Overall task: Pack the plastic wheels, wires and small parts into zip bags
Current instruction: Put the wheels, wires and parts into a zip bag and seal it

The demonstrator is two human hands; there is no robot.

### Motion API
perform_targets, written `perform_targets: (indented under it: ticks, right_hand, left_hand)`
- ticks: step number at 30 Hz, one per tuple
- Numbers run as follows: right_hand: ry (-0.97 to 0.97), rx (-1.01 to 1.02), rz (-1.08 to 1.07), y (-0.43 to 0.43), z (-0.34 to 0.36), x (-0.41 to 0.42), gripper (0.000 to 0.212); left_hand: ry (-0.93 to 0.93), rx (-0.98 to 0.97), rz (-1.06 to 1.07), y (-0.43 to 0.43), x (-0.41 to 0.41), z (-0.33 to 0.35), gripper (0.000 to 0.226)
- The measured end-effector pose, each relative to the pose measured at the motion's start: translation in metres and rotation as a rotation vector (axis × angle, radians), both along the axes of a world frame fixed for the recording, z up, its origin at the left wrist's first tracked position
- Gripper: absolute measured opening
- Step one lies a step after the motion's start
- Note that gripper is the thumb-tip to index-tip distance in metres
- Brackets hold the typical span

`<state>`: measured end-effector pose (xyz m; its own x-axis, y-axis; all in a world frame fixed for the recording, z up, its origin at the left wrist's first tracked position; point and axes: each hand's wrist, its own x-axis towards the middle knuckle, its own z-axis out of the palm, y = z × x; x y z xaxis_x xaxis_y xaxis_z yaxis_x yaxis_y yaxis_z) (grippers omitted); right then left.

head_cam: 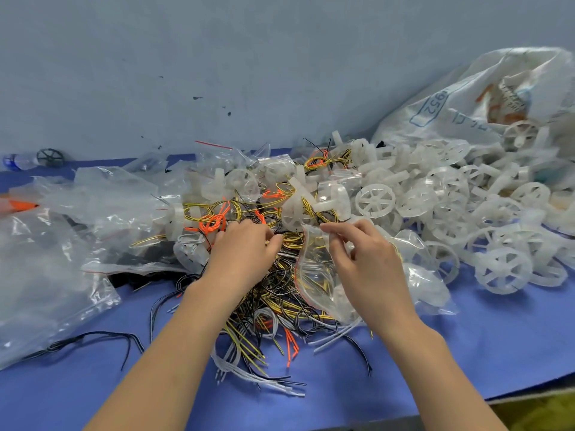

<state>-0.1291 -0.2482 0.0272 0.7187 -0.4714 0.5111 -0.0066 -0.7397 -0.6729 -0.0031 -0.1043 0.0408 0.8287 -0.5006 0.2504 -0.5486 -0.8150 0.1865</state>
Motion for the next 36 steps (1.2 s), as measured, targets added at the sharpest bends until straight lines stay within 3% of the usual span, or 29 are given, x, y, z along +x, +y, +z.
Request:
perform_targets:
  ticks: [5, 8, 11, 15, 22, 26, 29, 36]
  right_hand:
    - [0.002, 0.012, 0.005, -0.007, 0.001, -0.004, 0.023]
    - [0.005, 0.017, 0.014, -0.01, 0.001, -0.005, 0.023]
    - [0.014, 0.021, 0.021, -0.012, 0.002, -0.005, 0.024]
    - [0.018, 0.003, 0.023, -0.012, 0.004, -0.004, 0.024]
    - [0.024, -0.004, 0.036, -0.007, 0.004, -0.002, 0.024]
    - [0.018, -0.012, 0.034, -0.005, 0.002, -0.001, 0.023]
    - [0.018, -0.016, 0.035, -0.004, 0.001, -0.002, 0.023]
    - [0.033, -0.044, 0.033, -0.002, -0.001, -0.002, 0.022]
  left_hand:
    - [-0.042, 0.229, 0.057, -0.018, 0.004, -0.004, 0.033]
    - [0.005, 0.134, 0.018, -0.015, 0.007, -0.001, 0.031]
    - [0.173, -0.04, -0.098, -0.002, 0.01, 0.015, 0.023]
    - [0.3, -0.059, -0.161, 0.026, 0.012, 0.035, 0.016]
    - [0.323, 0.052, -0.081, 0.056, -0.002, 0.02, 0.015]
    - [0.248, -0.138, 0.093, 0.054, -0.02, -0.014, 0.031]
    - [0.322, -0.246, 0.217, 0.061, -0.016, -0.021, 0.033]
    - [0.247, -0.266, 0.197, 0.069, -0.008, -0.013, 0.023]
